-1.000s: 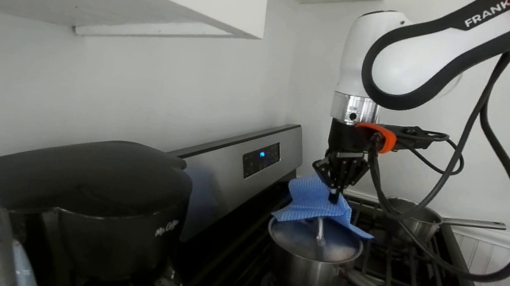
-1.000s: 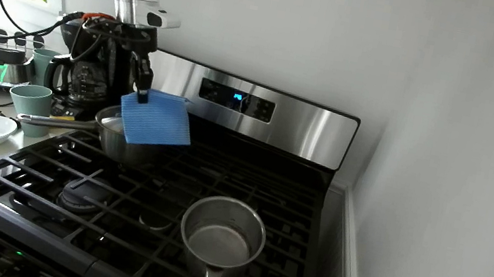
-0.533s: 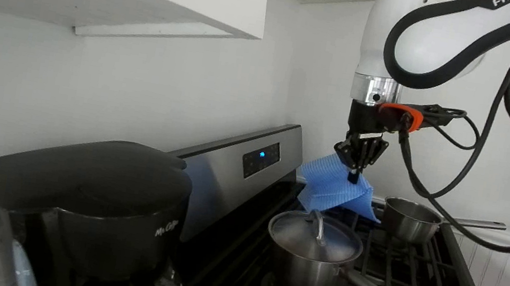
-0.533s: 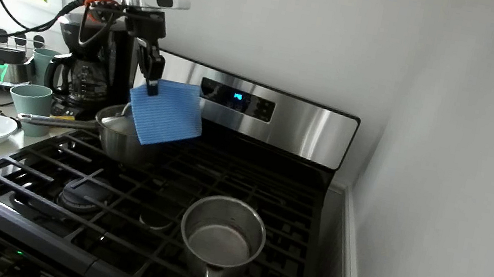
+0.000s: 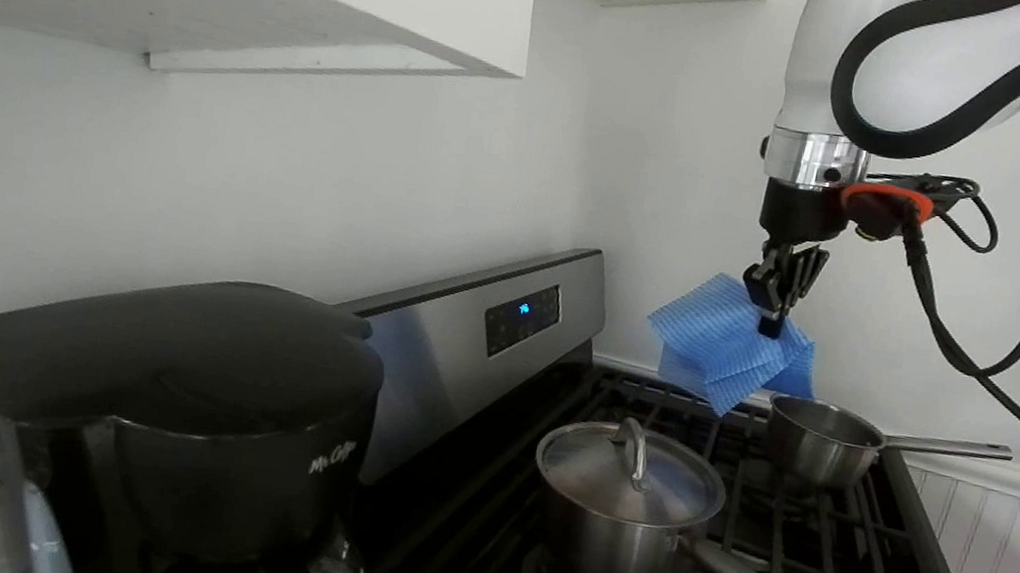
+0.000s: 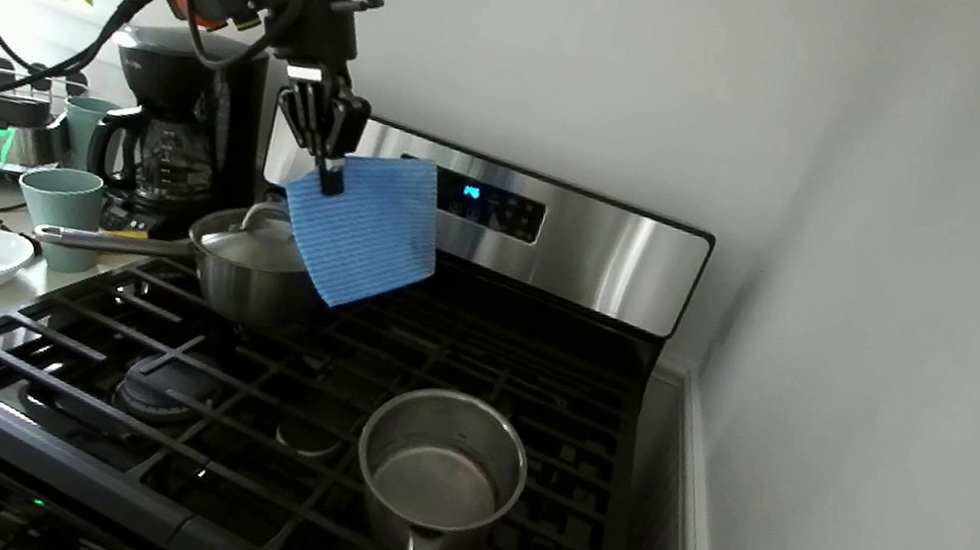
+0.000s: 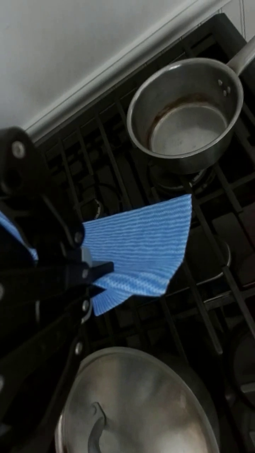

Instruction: Use the blue paper towel to move the right pot backwards

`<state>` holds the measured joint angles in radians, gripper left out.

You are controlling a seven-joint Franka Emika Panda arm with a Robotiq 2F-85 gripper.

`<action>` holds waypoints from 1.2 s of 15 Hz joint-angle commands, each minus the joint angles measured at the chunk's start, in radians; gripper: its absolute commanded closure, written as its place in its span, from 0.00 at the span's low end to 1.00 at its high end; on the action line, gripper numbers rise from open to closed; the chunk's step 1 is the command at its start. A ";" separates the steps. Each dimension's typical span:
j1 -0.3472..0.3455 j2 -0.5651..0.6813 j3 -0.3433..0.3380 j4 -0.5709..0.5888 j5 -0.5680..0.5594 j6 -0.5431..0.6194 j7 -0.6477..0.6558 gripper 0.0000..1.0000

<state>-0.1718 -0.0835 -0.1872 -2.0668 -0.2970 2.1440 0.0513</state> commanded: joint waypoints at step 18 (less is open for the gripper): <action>-0.115 0.094 -0.102 0.022 -0.071 -0.033 -0.018 0.99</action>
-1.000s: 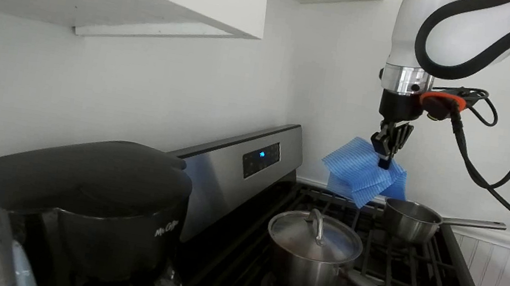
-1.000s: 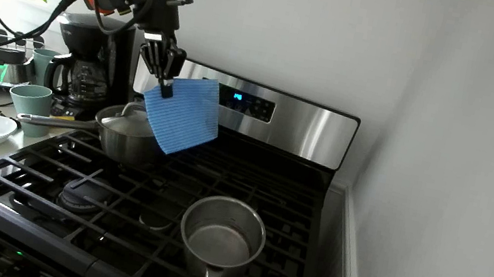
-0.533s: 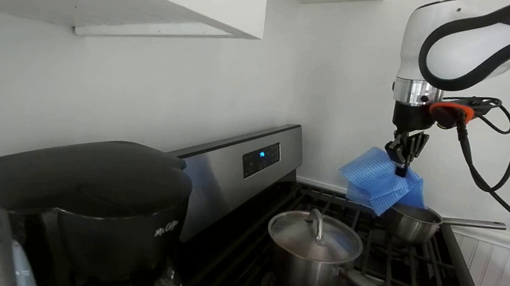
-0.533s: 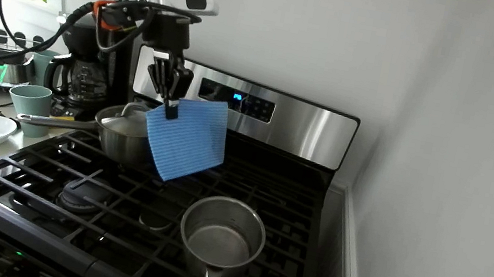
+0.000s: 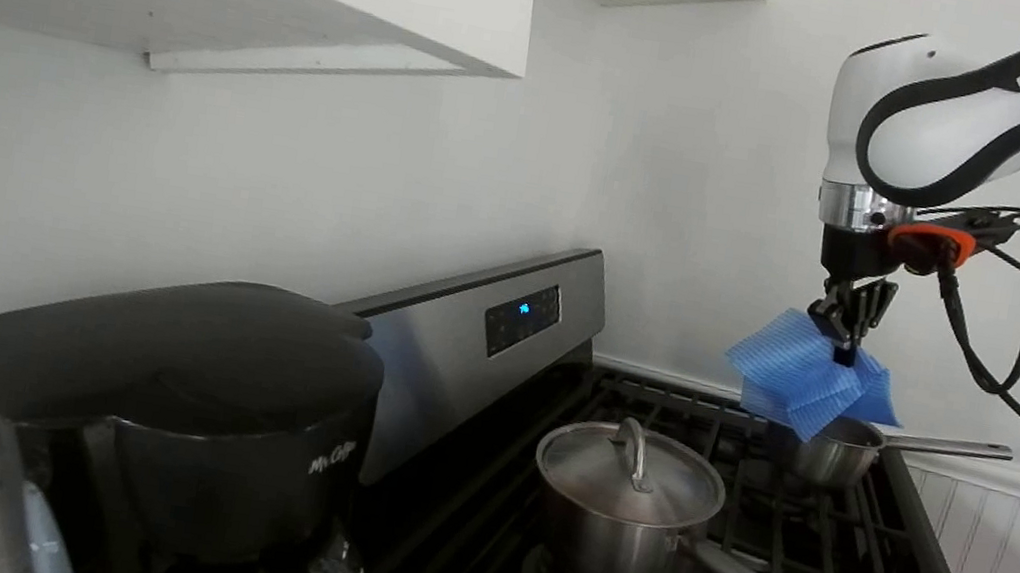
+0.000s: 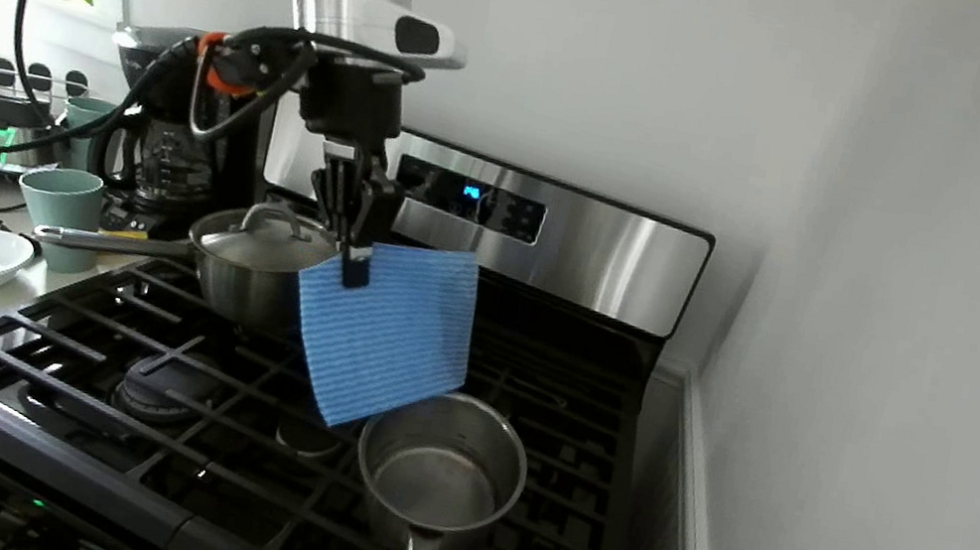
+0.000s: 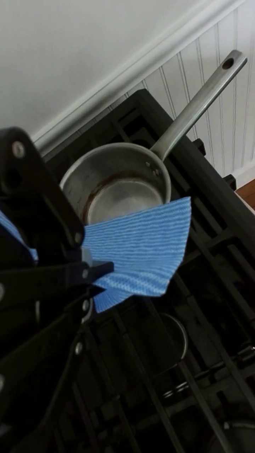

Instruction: Use the blue paper towel to move the right pot backwards

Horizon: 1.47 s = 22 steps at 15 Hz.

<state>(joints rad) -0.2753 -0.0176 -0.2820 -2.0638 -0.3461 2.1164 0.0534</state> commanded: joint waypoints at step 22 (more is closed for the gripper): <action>-0.058 0.237 -0.042 0.055 0.001 0.274 -0.261 0.48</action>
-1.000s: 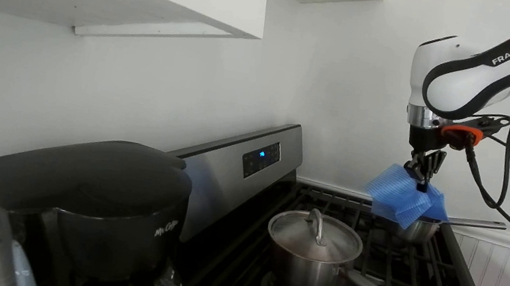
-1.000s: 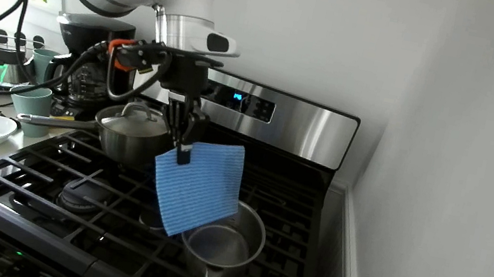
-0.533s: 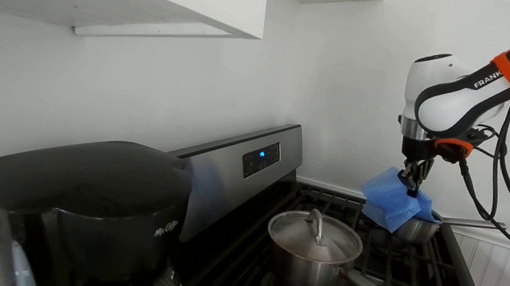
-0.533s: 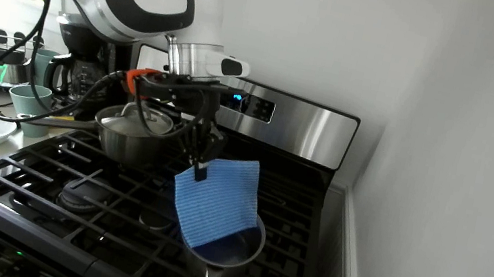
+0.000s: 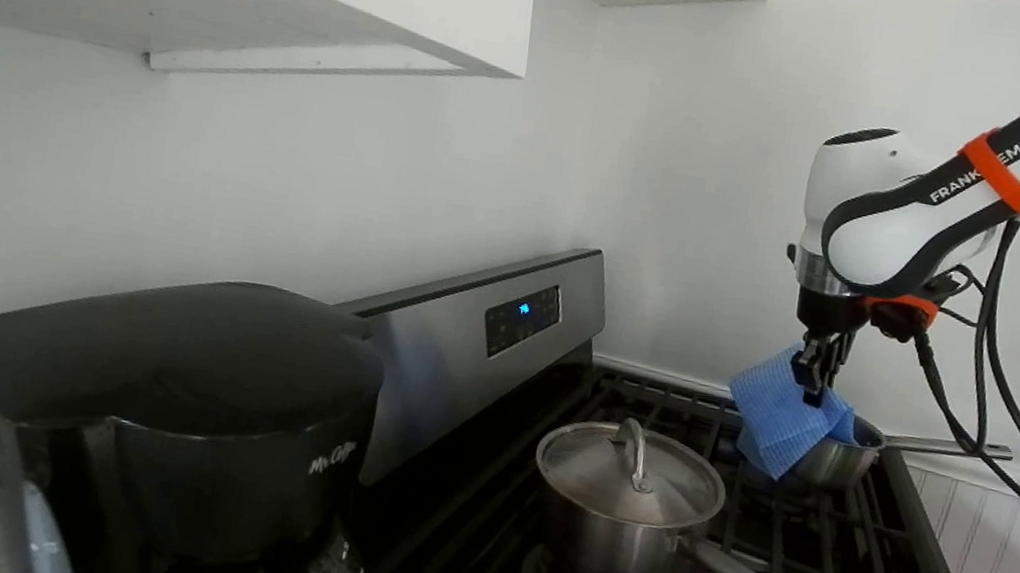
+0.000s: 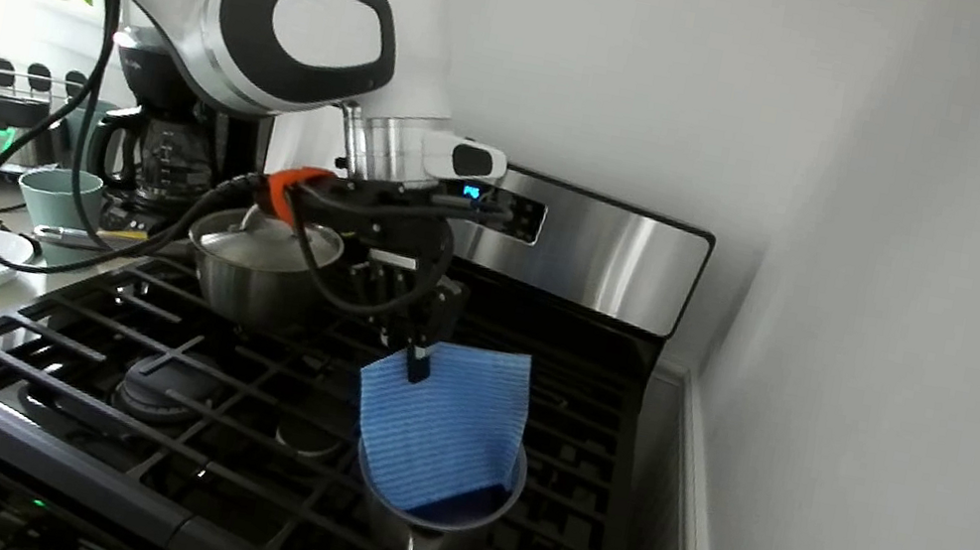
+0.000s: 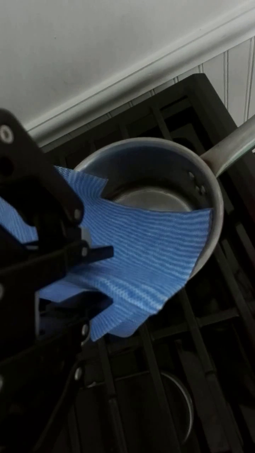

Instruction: Use the blue paper towel to move the right pot backwards

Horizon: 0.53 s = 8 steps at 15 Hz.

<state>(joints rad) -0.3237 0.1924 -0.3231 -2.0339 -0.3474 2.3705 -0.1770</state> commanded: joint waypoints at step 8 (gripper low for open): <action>-0.010 0.070 -0.001 0.030 0.021 0.043 0.003 0.00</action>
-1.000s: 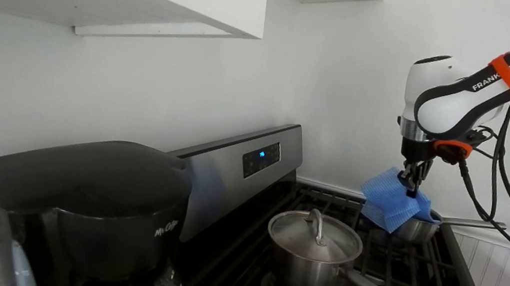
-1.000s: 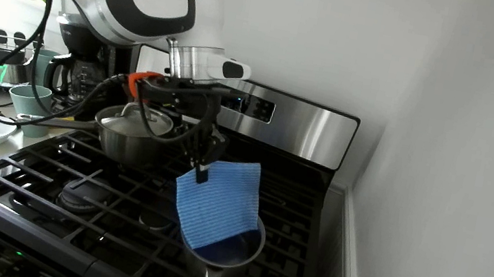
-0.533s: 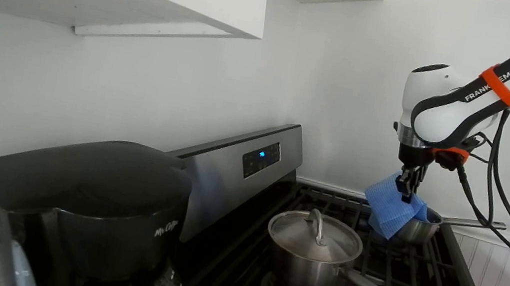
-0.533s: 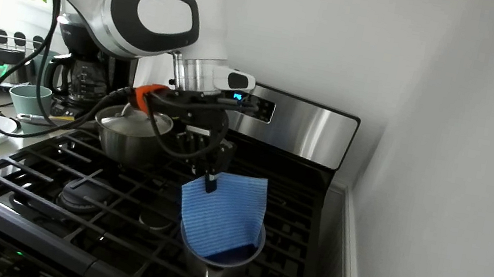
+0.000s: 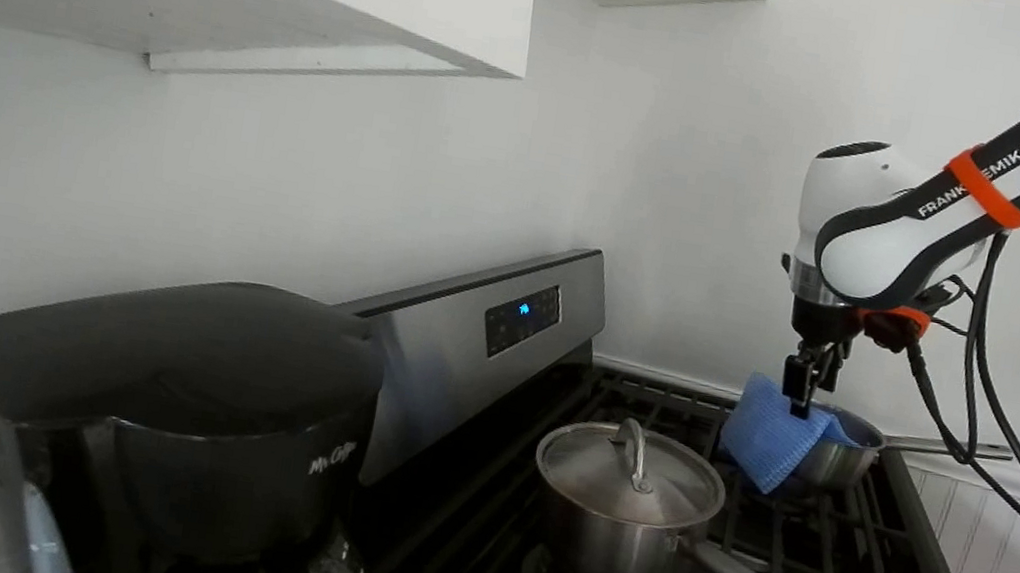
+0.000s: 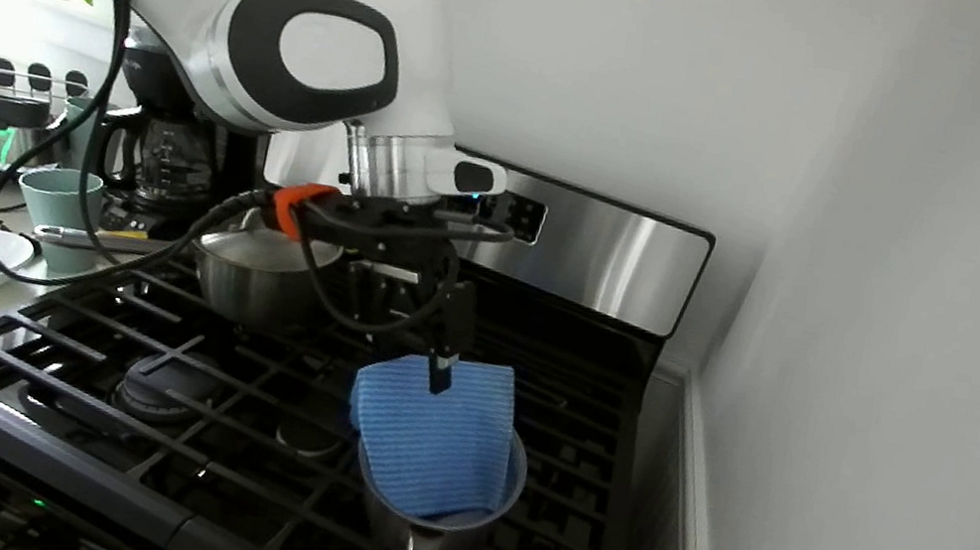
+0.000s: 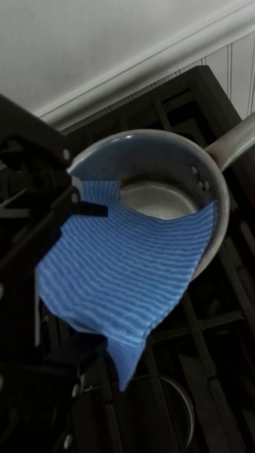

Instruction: Use the blue paper towel to move the right pot backwards

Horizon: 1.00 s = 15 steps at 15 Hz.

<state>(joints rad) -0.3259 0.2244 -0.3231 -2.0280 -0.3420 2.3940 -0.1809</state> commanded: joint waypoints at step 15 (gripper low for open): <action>-0.026 0.160 0.008 0.055 0.123 0.079 0.074 0.53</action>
<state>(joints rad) -0.3399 0.3550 -0.3230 -1.9999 -0.2588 2.4575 -0.1182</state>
